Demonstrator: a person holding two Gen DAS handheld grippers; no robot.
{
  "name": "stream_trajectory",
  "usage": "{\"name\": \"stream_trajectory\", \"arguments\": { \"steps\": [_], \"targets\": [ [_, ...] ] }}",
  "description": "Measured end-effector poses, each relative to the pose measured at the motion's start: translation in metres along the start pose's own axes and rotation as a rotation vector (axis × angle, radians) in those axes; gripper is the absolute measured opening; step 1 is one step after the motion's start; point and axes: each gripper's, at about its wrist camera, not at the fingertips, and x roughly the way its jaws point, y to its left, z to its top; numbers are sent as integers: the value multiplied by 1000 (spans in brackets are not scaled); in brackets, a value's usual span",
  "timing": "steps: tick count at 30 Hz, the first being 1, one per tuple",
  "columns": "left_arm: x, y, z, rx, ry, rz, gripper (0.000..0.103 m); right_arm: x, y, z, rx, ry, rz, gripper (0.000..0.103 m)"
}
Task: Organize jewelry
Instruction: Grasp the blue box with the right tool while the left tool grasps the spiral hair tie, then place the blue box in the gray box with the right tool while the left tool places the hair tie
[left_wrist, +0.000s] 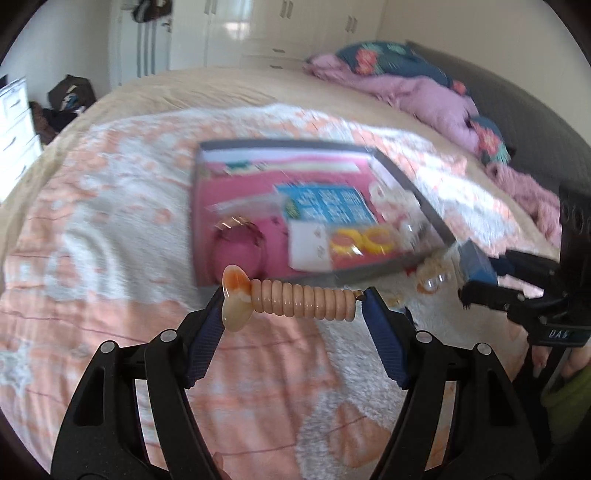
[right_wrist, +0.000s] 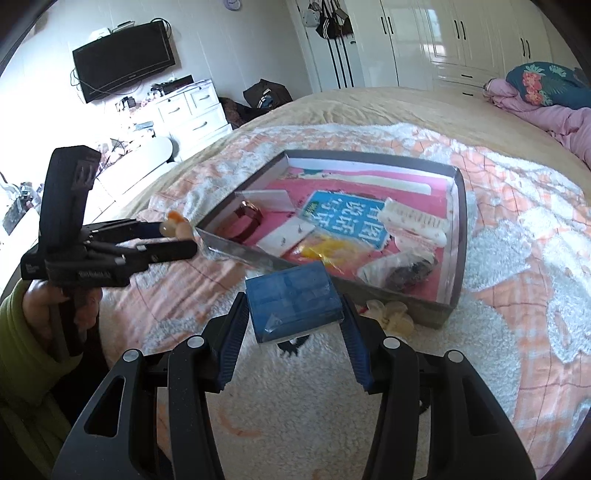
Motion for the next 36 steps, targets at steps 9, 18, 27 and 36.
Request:
{"name": "stream_trajectory", "arguments": {
  "steps": [9, 18, 27, 36],
  "targets": [
    [-20, 27, 25, -67, -83, 40, 65, -4, 10, 34, -15, -82, 11, 48],
    [-14, 19, 61, -50, -127, 26, 65, -10, 11, 71, -33, -180, -17, 48],
    [10, 3, 79, -28, -114, -3, 65, -14, -19, 79, -8, -192, -93, 48],
    [49, -11, 74, 6, -48, -27, 65, 3, -62, 62, 83, -128, -184, 48]
  ]
}}
